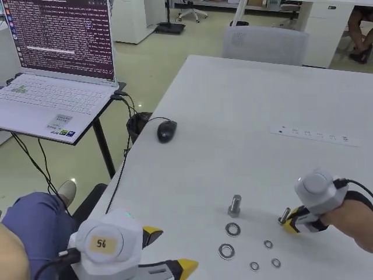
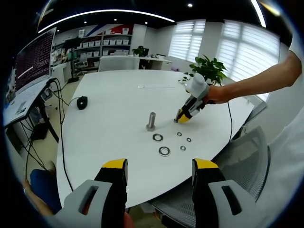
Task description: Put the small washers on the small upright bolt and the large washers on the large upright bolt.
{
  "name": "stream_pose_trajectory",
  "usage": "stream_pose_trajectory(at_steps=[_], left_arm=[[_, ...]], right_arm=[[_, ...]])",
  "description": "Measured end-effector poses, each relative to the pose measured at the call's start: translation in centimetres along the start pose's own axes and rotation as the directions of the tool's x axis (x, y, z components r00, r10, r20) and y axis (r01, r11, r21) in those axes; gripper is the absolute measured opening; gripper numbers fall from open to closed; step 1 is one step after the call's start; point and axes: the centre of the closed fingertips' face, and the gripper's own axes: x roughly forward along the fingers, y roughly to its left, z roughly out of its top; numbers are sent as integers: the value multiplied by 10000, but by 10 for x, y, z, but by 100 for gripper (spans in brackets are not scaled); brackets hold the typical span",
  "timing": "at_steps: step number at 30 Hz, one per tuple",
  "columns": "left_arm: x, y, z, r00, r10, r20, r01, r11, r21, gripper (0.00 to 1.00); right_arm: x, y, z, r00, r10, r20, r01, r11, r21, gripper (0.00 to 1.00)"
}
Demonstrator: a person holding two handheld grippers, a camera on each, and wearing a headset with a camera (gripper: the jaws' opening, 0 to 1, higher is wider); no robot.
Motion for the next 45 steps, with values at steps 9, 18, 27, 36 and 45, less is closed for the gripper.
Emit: stream_pose_trajectory(at_steps=[9,18,27,36,45], left_arm=[[5,-7,1,9999,-131,-14,131,9999,61,54],[9,-14,3,9992,-407,-61,409,9987,293,54],[9,-16,6,9989,-458,-26,459,9981,401,54],[9,-18,8,9988,-490,28,488,9979,426,54],[12,-21,3,9987,-507,-81,509,9980,374,53]], right_arm=[[-8,39,-24,9973,720,168,-717,9973,-184,18],[-6,85,-21,9874,1571,199,-1517,9745,-1652,19],[-2,102,-14,9833,1812,-184,-1789,9417,-2850,19],[-1,103,-16,9850,1625,-577,-1723,9122,-3718,21],[1,108,-16,9883,1466,-419,-1503,8911,-4282,16]])
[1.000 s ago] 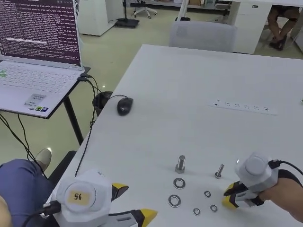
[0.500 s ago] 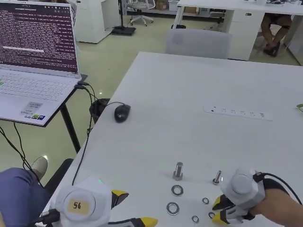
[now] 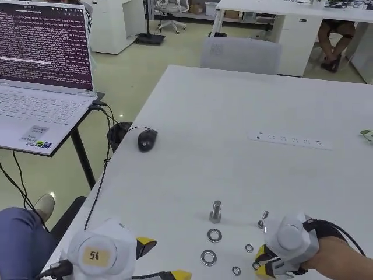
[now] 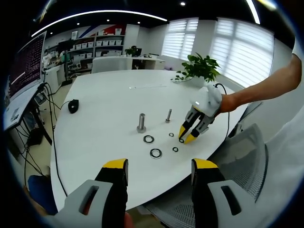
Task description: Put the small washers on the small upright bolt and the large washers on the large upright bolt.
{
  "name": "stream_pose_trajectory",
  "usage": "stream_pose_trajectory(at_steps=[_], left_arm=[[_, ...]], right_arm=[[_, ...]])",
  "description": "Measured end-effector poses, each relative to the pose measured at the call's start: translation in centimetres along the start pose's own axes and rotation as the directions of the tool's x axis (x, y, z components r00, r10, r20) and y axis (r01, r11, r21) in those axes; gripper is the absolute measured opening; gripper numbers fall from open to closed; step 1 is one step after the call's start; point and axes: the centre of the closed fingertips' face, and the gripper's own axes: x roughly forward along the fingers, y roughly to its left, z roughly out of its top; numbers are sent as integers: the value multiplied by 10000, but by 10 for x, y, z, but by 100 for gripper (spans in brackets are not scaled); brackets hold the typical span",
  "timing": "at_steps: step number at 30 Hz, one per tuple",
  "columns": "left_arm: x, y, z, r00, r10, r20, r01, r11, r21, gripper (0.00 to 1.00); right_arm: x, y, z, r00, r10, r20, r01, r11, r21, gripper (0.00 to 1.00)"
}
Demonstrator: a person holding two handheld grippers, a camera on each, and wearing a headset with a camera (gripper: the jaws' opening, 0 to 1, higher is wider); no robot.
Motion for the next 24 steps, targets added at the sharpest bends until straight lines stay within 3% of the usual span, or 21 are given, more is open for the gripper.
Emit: stream_pose_trajectory(at_steps=[7,16,24], left_arm=[[-1,-2,0,10000,-5,13,5,10000,39,53],[-5,4,0,9999,140,65,-140,9999,-24,53],[-3,2,-1,9999,104,83,-104,9999,-64,53]], right_arm=[[0,-1,0,9999,69,-117,-69,10000,-8,15],[0,1,-1,9982,356,-488,-393,9962,-775,16],[-1,1,-2,9985,223,-496,-258,9972,-701,14]])
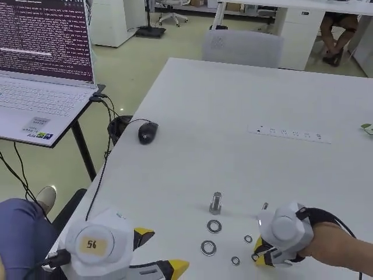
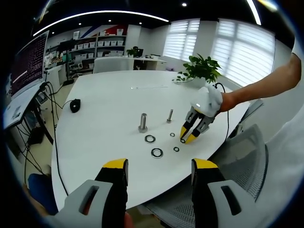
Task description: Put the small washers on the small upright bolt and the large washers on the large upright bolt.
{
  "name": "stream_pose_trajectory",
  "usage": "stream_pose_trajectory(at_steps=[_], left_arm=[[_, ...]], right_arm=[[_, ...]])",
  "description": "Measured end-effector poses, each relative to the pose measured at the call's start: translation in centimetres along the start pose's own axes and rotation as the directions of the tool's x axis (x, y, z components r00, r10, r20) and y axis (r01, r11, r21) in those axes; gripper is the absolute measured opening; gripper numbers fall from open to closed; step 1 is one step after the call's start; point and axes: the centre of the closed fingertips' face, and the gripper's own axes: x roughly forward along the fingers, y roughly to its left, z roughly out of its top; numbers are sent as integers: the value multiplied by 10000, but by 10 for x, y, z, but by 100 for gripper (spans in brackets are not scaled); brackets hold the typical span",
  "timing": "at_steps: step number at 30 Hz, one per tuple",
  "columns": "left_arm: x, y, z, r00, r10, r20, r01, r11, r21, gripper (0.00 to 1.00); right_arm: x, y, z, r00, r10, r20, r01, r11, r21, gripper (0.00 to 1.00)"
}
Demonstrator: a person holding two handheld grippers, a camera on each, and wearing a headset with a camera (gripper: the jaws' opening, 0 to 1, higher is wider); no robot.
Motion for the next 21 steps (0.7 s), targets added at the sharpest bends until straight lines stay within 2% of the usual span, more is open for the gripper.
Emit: stream_pose_trajectory(at_steps=[6,13,18,21], left_arm=[[-1,2,3,9999,28,100,-27,10000,-40,53],[-4,6,1,9999,104,74,-103,9999,-55,53],[-5,8,1,9999,136,58,-136,9999,-79,53],[-4,8,1,9999,124,59,-124,9999,-79,53]], right_arm=[[-1,-2,-1,9987,-237,446,191,9947,1007,13],[-5,-6,-7,9976,-605,351,551,9889,1377,13],[-14,-17,-11,9931,-1011,594,864,9733,2126,13],[-27,-32,-12,9860,-1481,770,1238,9581,2581,13]])
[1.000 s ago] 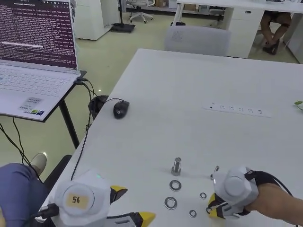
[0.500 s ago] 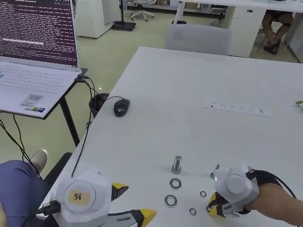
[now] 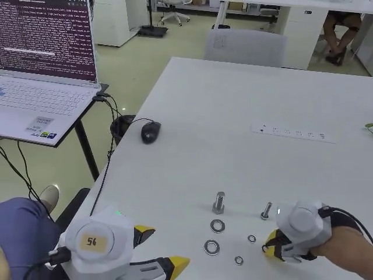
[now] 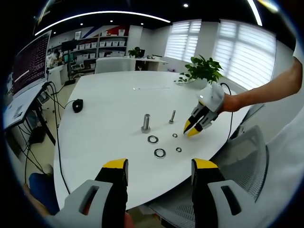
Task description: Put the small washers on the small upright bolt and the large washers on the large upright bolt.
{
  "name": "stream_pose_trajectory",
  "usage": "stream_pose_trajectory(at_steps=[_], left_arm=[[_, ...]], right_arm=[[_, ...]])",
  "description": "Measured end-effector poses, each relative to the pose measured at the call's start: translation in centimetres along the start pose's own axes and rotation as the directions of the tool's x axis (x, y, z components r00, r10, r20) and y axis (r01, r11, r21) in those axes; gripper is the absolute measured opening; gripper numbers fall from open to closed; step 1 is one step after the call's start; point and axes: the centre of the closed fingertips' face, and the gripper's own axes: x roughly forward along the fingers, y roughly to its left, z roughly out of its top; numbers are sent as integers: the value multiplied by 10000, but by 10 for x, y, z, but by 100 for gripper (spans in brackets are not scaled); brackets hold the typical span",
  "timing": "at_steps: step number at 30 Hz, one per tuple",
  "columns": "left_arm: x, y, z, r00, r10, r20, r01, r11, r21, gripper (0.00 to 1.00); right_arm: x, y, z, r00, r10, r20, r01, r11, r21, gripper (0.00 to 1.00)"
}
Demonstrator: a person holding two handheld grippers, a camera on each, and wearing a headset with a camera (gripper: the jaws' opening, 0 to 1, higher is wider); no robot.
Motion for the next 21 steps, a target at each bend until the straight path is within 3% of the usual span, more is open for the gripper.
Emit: stream_pose_trajectory(at_steps=[12,16,21], left_arm=[[5,-5,3,9999,-141,4,141,9999,38,53],[5,-5,4,9999,-154,12,154,9999,41,53],[4,-4,3,9999,-111,19,111,9999,2,53]], right_arm=[[-41,-63,18,9917,-1251,296,1240,9915,387,13],[-44,-74,25,9898,-1379,349,1365,9898,399,13],[-40,-76,29,9911,-1303,270,1296,9912,281,13]])
